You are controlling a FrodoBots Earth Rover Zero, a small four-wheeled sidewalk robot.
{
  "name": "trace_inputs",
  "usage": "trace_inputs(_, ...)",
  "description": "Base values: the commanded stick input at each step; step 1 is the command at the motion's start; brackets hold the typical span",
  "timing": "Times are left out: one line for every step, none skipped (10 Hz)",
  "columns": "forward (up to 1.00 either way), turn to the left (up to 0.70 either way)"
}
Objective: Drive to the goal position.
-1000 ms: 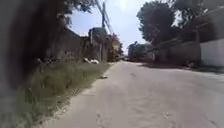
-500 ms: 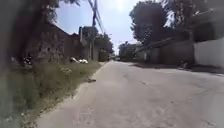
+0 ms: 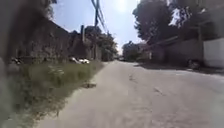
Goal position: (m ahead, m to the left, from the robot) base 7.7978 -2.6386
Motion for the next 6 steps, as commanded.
trace_inputs(1.00,-0.04)
trace_inputs(1.00,-0.21)
trace_inputs(1.00,-0.34)
trace_inputs(1.00,-0.38)
trace_inputs(1.00,-0.33)
trace_inputs(1.00,-0.12)
